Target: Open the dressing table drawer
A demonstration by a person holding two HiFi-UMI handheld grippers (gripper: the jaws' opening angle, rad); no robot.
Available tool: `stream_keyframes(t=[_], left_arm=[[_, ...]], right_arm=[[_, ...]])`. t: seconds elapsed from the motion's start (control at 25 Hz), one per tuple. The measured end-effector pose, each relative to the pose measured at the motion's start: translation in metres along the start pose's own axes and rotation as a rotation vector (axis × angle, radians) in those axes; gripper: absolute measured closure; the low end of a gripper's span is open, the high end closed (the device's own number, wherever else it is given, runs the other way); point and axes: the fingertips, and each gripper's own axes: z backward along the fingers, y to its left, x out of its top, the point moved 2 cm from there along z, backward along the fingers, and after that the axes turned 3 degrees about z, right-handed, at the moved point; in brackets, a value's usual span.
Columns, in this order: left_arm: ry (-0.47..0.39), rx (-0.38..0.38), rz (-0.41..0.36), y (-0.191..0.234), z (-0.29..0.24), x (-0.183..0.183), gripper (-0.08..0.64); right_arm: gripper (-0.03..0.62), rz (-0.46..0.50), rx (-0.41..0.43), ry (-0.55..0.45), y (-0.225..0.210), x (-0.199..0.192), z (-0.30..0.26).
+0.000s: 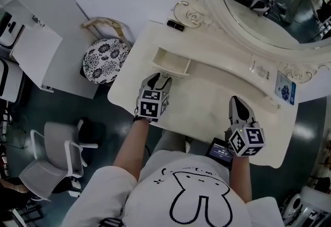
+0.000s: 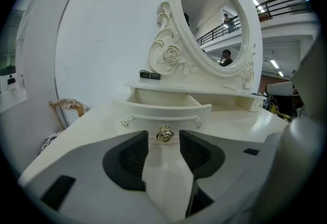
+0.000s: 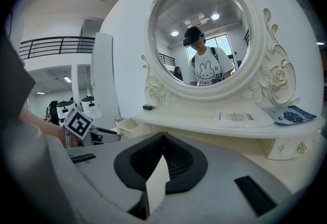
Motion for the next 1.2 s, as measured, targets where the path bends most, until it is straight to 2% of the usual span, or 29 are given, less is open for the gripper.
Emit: stream_keyframes(t=[0.32,0.56,0.92,1.2], left_arm=[[-0.025,0.008,-0.003,0.000,0.017,0.006,0.347],[-0.058,0.012,0.004,0.001,0.036,0.012,0.347],[-0.114,0.006,-0.001,-0.006,0.067,0.020,0.347],[-0.185,0.003,-0.007,-0.024,0.103,0.030,0.347]], right_arm=[[0.580,0.017,0.003,-0.044,0.005,0.012,0.007],[0.580,0.032,-0.002,-0.113,0.012,0.028,0.019],[0.580,0.001,0.035,-0.169,0.029,0.049,0.036],[0.580,0.041,0.070,-0.189,0.045,0.062,0.062]])
